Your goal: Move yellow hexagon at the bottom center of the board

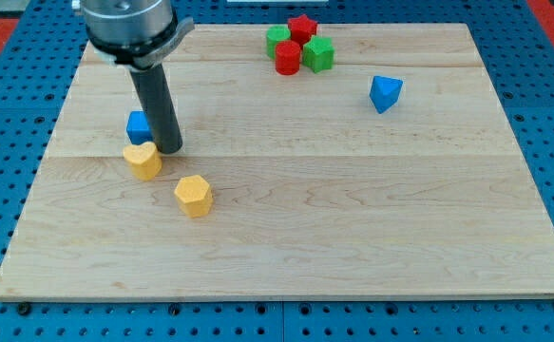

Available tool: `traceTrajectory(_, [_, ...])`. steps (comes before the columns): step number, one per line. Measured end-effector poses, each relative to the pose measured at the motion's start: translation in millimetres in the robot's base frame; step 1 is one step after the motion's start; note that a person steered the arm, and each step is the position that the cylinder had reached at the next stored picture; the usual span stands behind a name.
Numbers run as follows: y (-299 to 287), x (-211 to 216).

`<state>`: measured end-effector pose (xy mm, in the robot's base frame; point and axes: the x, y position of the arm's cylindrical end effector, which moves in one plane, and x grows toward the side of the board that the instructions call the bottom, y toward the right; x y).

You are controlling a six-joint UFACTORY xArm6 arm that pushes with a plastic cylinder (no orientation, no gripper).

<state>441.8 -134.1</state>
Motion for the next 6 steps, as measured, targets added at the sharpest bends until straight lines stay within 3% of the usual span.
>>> traceTrajectory(1, [3, 13])
traceTrajectory(2, [56, 40])
traceTrajectory(3, [61, 64])
traceTrajectory(4, [22, 59])
traceTrajectory(5, [5, 89])
traceTrajectory(6, [46, 109])
